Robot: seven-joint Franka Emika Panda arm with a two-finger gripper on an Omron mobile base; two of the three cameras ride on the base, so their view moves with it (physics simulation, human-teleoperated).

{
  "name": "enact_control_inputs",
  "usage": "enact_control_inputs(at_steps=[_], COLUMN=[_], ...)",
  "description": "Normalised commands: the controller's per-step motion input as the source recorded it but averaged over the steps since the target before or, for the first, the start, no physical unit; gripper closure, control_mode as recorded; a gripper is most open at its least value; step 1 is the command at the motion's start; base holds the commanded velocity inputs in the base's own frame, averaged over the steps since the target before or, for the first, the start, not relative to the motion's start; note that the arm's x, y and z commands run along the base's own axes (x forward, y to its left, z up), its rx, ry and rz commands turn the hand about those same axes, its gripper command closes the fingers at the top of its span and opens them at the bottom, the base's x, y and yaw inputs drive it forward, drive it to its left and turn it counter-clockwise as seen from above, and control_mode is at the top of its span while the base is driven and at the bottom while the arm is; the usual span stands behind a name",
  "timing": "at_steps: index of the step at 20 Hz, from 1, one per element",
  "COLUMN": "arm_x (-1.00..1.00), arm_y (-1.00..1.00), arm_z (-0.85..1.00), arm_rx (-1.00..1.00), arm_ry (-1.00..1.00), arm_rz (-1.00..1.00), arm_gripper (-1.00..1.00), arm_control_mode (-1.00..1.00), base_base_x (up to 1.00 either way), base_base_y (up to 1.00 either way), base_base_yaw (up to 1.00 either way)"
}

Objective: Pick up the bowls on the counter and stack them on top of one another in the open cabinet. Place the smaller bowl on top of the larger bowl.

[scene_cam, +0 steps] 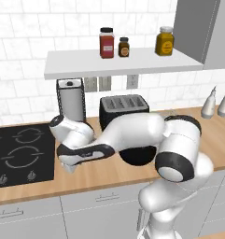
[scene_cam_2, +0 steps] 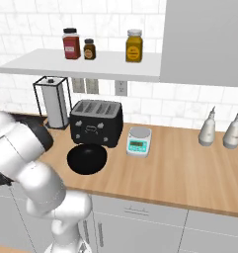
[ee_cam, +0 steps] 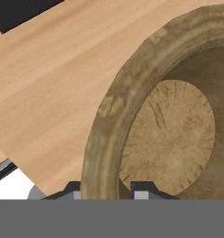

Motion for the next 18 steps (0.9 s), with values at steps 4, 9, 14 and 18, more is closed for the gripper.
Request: enact_control_inputs(at_steps=[4, 9, 14, 18], arm_x=[-0.92, -0.78, -0.46, 0.00], arm_y=[-0.19, -0.63, -0.98, -1.00], arm_z=[0.87, 0.67, 0.44, 0.05], arm_rx=[0.00, 0.00, 0.00, 0.04], arm_ry=[-0.01, 0.00, -0.02, 0.00], arm_rz=[0.01, 0.00, 0.00, 0.00], arm_gripper=[1.00, 1.00, 1.00, 1.00], arm_control_mode=[-1.00, -1.00, -1.00, -1.00], base_base_x=[0.00, 0.00, 0.00, 0.00], base_base_y=[0.00, 0.00, 0.00, 0.00], base_base_yaw=[0.00, 0.00, 0.00, 0.00])
